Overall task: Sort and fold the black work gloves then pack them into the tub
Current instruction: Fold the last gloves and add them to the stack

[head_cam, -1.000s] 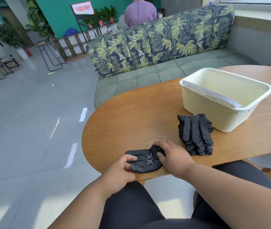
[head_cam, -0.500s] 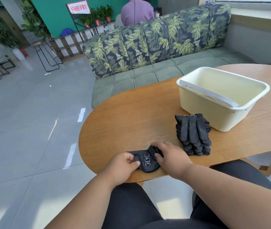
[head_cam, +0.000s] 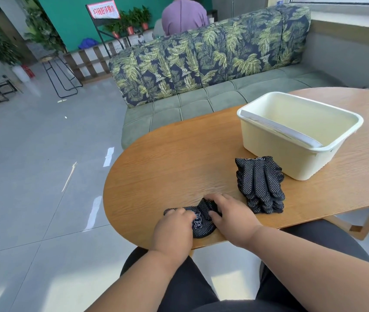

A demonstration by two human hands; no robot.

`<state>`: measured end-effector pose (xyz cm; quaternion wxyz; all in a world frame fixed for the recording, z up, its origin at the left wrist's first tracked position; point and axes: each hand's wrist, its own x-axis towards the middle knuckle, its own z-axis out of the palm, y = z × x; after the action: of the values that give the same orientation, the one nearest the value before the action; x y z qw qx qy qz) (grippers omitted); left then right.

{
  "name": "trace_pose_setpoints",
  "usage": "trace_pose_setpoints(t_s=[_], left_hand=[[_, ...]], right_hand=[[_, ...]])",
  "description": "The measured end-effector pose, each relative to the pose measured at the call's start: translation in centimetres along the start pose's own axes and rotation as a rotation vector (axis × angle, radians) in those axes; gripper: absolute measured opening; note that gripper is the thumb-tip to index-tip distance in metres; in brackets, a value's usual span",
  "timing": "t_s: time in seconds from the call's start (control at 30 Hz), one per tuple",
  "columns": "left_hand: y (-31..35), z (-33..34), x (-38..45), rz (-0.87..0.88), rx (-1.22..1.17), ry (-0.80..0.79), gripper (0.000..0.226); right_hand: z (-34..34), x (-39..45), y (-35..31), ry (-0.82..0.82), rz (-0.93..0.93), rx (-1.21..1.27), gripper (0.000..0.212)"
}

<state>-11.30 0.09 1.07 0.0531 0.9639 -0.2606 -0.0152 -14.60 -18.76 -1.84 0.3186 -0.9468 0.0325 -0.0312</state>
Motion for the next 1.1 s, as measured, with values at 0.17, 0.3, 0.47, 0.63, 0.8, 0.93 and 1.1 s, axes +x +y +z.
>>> trace_pose_setpoints(t_s=[0.17, 0.3, 0.47, 0.63, 0.8, 0.93, 1.1], left_hand=[[1.4, 0.8, -1.1, 0.080, 0.190, 0.048, 0.057], [2.0, 1.7, -1.3, 0.081, 0.239, 0.054, 0.064], [2.1, 1.9, -1.1, 0.059, 0.206, 0.056, 0.063], [2.6, 1.1, -0.9, 0.045, 0.185, 0.020, 0.051], [2.5, 1.0, -1.0, 0.020, 0.127, 0.055, 0.032], [1.6, 0.3, -1.8, 0.006, -0.017, 0.064, 0.018], [0.4, -0.6, -3.8, -0.023, -0.339, 0.066, 0.009]], right_hand=[[-1.0, -1.0, 0.6, -0.031, -0.095, -0.131, 0.056], [-1.6, -1.2, -0.2, -0.179, -0.078, -0.334, 0.059], [-1.8, -0.6, -0.9, -0.195, -0.012, -0.546, 0.033], [-1.6, -0.5, -1.5, -0.160, 0.000, -0.531, 0.028], [-1.9, -1.3, -1.7, -0.008, -0.099, -0.328, 0.035], [-2.1, -2.2, -1.9, 0.093, -0.253, -0.035, 0.034], [-3.2, -2.6, -1.7, 0.053, -0.274, 0.093, 0.065]])
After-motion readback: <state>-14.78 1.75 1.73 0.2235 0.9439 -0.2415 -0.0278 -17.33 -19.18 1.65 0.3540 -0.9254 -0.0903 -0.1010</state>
